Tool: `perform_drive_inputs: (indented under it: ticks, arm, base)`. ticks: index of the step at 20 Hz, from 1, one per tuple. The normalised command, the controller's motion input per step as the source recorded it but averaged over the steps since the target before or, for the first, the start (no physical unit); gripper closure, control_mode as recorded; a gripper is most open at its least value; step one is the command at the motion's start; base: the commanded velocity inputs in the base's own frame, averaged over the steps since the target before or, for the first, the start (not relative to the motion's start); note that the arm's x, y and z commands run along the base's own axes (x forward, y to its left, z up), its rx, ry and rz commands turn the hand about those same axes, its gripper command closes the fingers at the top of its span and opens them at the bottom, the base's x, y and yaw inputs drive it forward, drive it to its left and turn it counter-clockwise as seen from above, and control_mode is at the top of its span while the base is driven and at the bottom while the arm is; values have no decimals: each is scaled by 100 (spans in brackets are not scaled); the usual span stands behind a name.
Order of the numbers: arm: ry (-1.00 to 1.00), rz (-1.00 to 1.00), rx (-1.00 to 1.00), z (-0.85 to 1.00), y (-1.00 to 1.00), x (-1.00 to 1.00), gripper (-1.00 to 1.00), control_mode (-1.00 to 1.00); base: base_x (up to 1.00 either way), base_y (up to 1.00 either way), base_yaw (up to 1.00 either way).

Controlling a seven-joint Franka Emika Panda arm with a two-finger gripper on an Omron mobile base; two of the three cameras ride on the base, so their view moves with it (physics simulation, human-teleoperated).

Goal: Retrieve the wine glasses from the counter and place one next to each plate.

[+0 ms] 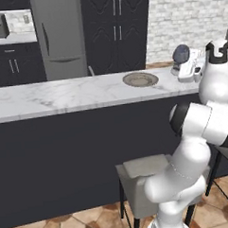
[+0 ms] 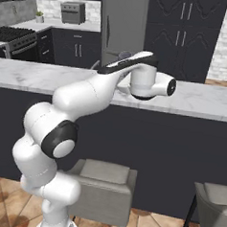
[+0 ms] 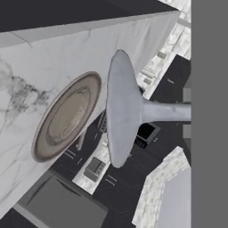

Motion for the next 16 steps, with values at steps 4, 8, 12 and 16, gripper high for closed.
perform_drive_inputs:
  ticks: [4, 8, 12, 16]
  arm:
    - [5, 0, 0, 0, -19, 37, 100, -100]
    - [3, 3, 0, -2, -17, 45, 100, -100]
    - [2, 11, 5, -16, -21, 38, 100, -100]
    - [6, 12, 5, -22, -9, 37, 100, -100]
  base:
    - [0, 0, 0]
    - [0, 0, 0]
    - [0, 0, 0]
    - [0, 0, 0]
